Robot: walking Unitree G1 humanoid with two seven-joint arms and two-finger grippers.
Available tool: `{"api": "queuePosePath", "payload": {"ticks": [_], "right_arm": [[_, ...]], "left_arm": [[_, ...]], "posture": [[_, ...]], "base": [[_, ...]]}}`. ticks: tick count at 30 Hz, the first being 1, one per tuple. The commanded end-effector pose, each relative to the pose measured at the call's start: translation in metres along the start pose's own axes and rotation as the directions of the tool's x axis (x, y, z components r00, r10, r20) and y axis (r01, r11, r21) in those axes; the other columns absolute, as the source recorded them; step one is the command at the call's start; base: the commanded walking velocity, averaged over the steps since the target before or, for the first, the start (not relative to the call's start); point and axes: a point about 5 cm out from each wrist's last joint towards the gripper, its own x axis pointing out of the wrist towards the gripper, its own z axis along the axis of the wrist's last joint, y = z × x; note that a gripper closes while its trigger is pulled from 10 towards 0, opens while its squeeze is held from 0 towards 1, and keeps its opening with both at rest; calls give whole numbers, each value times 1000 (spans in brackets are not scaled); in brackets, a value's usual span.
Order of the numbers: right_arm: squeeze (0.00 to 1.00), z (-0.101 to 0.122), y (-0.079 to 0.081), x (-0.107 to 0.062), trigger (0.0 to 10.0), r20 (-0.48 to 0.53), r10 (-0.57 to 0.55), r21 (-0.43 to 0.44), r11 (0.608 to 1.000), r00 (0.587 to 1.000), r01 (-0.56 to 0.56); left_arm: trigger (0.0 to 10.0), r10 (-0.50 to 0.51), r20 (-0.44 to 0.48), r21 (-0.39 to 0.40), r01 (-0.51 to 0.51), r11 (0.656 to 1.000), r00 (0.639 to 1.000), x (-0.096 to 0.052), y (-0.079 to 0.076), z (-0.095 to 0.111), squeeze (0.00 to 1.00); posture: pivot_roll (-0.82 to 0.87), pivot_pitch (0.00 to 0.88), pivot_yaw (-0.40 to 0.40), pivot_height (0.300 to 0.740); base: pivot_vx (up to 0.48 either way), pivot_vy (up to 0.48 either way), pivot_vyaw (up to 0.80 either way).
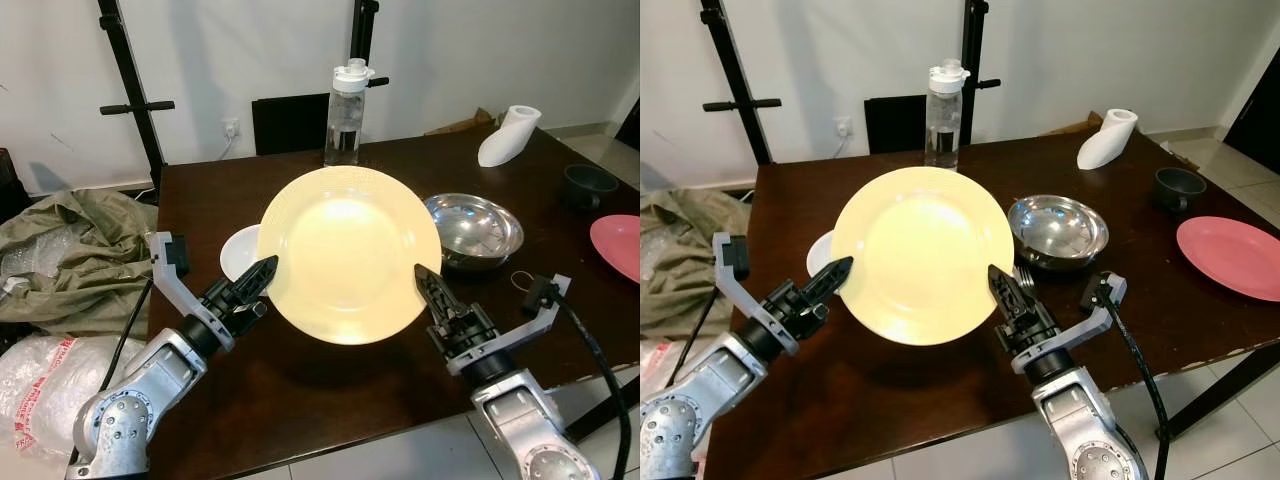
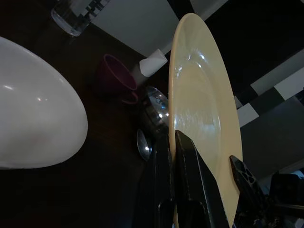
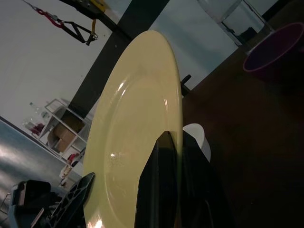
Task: Setting the table
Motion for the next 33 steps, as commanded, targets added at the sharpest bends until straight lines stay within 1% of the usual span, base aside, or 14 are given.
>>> {"api": "queuePosePath", "payload": {"ticks": [1, 23, 33], "right_arm": [[0, -2, 0, 1, 10000, -2, 7, -8, 1000, 1000, -7], [0, -1, -4, 2, 10000, -1, -8, -27, 1000, 1000, 8], [0, -1, -5, 2, 10000, -1, -12, -29, 1000, 1000, 12]], "left_arm": [[10000, 13, -29, 2, -13, 1000, 1000, -1, 3, -6, 0], [10000, 6, -30, 3, -6, 1000, 1000, 1, 4, -10, 0], [10000, 1, -31, 8, -1, 1000, 1000, 1, 2, -9, 0]], "posture": [[11, 57, 99, 701], [10, 54, 99, 701], [12, 58, 99, 701]], "base": [[0, 0, 0], [0, 0, 0], [-440, 0, 0]]}}
